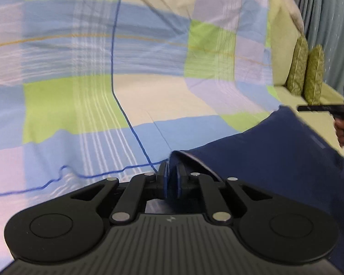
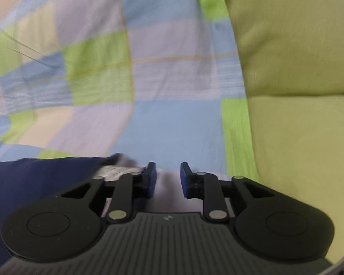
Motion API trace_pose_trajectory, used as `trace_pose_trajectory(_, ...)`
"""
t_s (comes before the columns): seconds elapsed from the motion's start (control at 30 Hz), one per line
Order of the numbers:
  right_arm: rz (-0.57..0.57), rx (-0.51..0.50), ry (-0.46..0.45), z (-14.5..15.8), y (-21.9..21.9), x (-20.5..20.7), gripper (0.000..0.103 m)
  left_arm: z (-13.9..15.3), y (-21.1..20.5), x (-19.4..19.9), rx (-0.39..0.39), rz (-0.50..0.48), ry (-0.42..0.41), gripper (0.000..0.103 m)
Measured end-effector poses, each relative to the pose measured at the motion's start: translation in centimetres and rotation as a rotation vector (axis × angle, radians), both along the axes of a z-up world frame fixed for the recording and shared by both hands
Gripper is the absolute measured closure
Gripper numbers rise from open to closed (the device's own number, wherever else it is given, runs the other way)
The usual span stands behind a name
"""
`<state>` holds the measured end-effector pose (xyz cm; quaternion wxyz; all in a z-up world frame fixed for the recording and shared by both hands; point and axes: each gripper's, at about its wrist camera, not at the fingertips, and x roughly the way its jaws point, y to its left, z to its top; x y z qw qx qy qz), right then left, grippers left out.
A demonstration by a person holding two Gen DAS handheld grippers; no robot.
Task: Fold clothes
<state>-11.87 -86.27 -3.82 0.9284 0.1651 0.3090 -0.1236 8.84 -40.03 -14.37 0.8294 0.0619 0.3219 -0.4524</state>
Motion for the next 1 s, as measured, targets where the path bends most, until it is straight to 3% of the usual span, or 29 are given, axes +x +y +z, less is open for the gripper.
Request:
trace_pose_trajectory(0.1, 0.037, 0.036, -0.046, 2.1, 2.8, -5.0, 0.068, 1.4, 2.0, -3.6, -0.026, -0.015, 0.003, 0.087)
trace_pose_trajectory(0.23, 0.077, 0.089, -0.066, 3.3, 6.7, -12.8, 0.050, 2.9, 4.7, -10.5, -0.037, -0.060, 0.016, 0.066)
trace_pose_trajectory(0.33, 0.087, 0.132, -0.030, 2.9, 8.9, -19.0, 0.048, 3.7, 6.5, -15.6, -0.043, -0.094, 0.036, 0.065)
trace_pose_trajectory(0.4, 0.093, 0.165, -0.006, 2.2, 9.8, -21.8, 0.048, 3.4, 7.6, -18.6, -0.036, -0.110, 0.068, 0.059)
trace_pose_trajectory(0.5, 0.096, 0.204, 0.045, 0.8, 11.3, -26.1, 0.046, 2.5, 9.2, -23.1, -0.005, -0.133, 0.117, 0.058)
trace_pose_trajectory(0.6, 0.073, 0.220, 0.069, -0.6, 11.7, -27.9, 0.041, 1.5, 9.9, -25.8, 0.044, -0.141, 0.140, 0.058)
trace_pose_trajectory(0.77, 0.078, 0.209, 0.106, -2.3, 11.5, -27.9, 0.039, -0.3, 9.8, -28.3, 0.106, -0.144, 0.163, 0.058)
trace_pose_trajectory(1.0, 0.102, 0.224, 0.121, -3.8, 11.7, -27.9, 0.039, -3.2, 8.3, -29.1, 0.185, -0.134, 0.204, 0.058)
